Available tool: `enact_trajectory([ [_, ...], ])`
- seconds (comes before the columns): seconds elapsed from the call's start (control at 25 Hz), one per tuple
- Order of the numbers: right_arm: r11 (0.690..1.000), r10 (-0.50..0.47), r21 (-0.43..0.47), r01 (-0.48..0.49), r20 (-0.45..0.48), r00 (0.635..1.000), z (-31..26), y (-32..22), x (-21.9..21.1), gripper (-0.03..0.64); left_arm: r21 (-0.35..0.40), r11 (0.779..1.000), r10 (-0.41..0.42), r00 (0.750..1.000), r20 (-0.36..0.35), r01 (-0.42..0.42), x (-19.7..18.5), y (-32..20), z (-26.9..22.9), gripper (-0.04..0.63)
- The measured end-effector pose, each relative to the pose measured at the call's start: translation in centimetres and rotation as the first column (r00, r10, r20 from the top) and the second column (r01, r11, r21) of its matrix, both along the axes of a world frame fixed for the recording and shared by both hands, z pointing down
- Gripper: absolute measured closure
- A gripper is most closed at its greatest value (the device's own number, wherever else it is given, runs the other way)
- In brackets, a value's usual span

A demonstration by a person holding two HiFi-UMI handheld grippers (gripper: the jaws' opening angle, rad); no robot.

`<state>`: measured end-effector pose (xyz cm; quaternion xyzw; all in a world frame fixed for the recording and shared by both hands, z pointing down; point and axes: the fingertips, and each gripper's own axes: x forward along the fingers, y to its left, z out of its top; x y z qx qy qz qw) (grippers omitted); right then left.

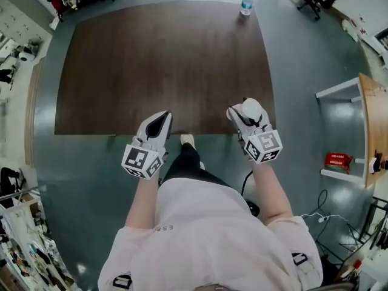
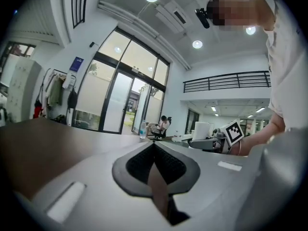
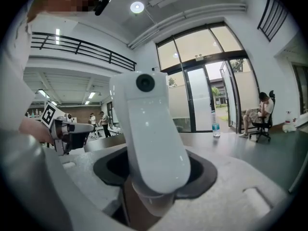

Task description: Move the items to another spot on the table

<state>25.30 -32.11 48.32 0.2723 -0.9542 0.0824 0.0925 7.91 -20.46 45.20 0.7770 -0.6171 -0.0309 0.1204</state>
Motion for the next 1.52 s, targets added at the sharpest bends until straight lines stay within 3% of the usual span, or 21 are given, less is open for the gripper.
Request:
enact_trajectory([
  [0.2, 0.990, -0.140, 0.022, 0.140, 0.003, 0.990, -0.7, 3.8, -7.7, 0.379, 0.012, 0.981, -0.195, 0.981, 0.004, 0.195, -7.7, 7.0, -0.4, 0.580],
  [0.56, 0.935, -0.353, 0.015, 0.353, -0.015, 0.936, -0.9, 13.8, -28.0, 0.379, 0.047, 0.894, -0.447, 0.895, 0.005, 0.446, -26.0, 20.9, -1.3, 0.580],
  [0.92, 0.899, -0.437, 0.016, 0.437, -0.003, 0.900, -1.5, 26.1, -49.8, 0.379, 0.060, 0.851, -0.523, 0.852, 0.013, 0.521, -45.8, 34.1, -2.4, 0.578],
  [1.08, 0.887, -0.461, -0.002, 0.461, 0.028, 0.887, -1.8, 31.7, -59.7, 0.379, 0.063, 0.843, -0.536, 0.844, 0.017, 0.534, -54.1, 39.7, -2.9, 0.580],
  [1.28, 0.875, -0.480, -0.034, 0.483, 0.067, 0.875, -2.0, 36.0, -68.8, 0.379, 0.059, 0.833, -0.552, 0.834, 0.028, 0.550, -61.1, 44.3, -3.2, 0.578],
  [1.52, 0.841, -0.540, -0.026, 0.541, 0.027, 0.841, -0.7, 38.5, -77.5, 0.379, 0.041, 0.804, -0.594, 0.804, 0.022, 0.593, -68.1, 47.3, -1.9, 0.579],
])
